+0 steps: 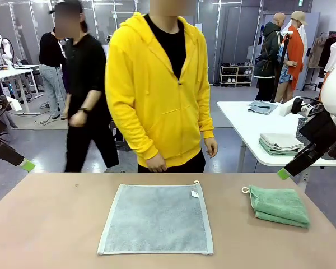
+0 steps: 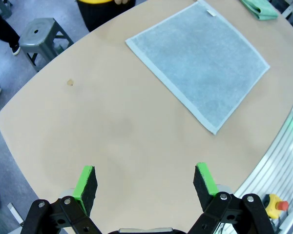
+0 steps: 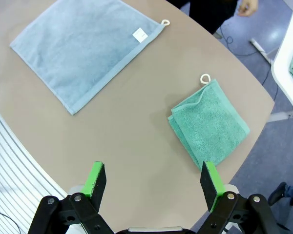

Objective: Fold the towels and place them in the basket.
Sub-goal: When a person lays out a Towel with hook on the table, fold it in half twice.

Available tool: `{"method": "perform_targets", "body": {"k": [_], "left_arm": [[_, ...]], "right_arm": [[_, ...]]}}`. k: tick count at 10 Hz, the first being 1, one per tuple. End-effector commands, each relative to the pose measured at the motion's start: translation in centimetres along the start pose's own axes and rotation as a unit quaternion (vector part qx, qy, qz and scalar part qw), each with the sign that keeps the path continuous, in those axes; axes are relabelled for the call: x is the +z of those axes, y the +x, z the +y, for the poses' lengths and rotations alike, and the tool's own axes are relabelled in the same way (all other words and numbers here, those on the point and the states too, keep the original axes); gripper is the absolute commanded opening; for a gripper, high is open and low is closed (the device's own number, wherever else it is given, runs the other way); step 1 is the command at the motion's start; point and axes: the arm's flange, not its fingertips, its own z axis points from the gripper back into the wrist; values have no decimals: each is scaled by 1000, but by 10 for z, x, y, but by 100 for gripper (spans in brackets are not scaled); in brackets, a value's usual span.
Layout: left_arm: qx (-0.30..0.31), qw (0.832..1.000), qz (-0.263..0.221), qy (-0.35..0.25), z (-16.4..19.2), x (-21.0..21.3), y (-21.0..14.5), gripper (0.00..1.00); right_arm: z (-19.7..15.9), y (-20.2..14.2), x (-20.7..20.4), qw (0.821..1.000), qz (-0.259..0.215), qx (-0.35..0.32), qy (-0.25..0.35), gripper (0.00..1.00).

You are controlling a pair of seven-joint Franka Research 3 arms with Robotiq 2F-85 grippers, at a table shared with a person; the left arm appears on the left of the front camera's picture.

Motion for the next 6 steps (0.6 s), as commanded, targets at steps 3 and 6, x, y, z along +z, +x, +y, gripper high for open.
{"method": "perform_targets", "body": {"k": [3,6], "left_arm": [[-105,994,34,23,-31,2,23,100],[-294,948,109,55,-92,-23,52,100]], "right_arm": [[50,32,7,985,53,163,-35,97],[104,71,-8,953,99,281,-56,97]]}}
